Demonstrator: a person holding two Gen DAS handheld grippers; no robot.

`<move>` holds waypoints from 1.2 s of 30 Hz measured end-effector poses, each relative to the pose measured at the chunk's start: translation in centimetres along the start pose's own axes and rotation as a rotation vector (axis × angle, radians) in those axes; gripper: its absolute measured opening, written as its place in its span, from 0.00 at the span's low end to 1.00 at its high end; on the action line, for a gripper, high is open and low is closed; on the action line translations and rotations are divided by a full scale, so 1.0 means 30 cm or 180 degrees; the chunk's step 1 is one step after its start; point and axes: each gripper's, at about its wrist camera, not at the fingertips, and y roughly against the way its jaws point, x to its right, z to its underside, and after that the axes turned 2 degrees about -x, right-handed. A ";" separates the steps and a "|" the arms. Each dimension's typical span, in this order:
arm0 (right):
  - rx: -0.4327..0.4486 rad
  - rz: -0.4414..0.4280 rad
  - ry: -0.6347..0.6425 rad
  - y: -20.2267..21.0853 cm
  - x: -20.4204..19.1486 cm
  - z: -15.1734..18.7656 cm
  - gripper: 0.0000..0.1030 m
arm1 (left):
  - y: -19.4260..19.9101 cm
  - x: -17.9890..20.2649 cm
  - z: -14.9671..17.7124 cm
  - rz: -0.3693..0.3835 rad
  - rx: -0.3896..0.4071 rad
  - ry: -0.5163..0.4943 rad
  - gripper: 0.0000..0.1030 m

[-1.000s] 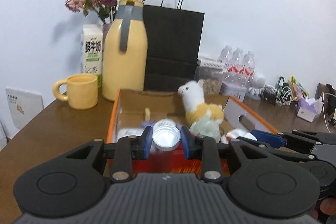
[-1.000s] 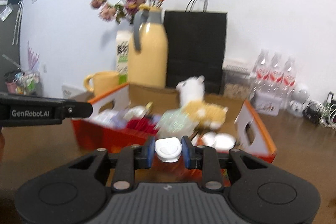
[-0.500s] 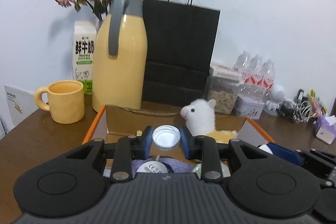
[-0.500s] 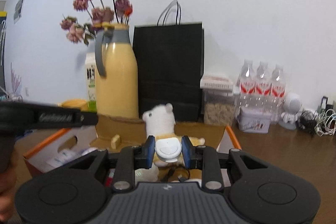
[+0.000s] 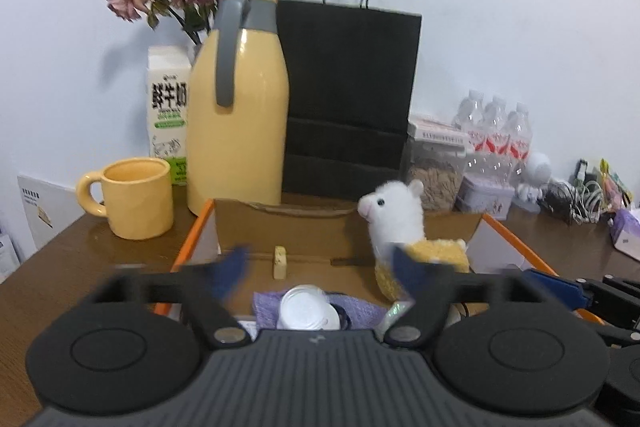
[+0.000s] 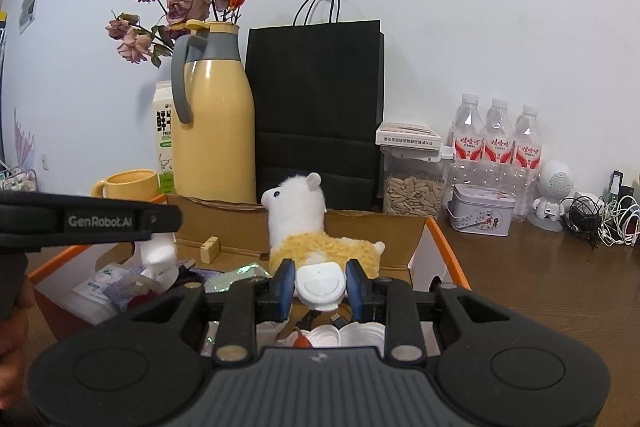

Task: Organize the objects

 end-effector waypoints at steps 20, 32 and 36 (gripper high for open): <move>0.0171 0.0205 -0.0076 0.050 0.015 0.010 1.00 | 0.049 -0.016 0.006 0.0117 0.0046 -0.0034 1.00; 0.0057 0.0114 -0.0116 0.173 0.022 0.050 1.00 | 0.188 -0.063 0.081 -0.0018 0.0012 -0.0149 1.00; -0.0024 0.0070 -0.0118 0.245 0.017 0.075 1.00 | 0.241 -0.072 0.129 -0.0074 -0.0130 -0.0237 1.00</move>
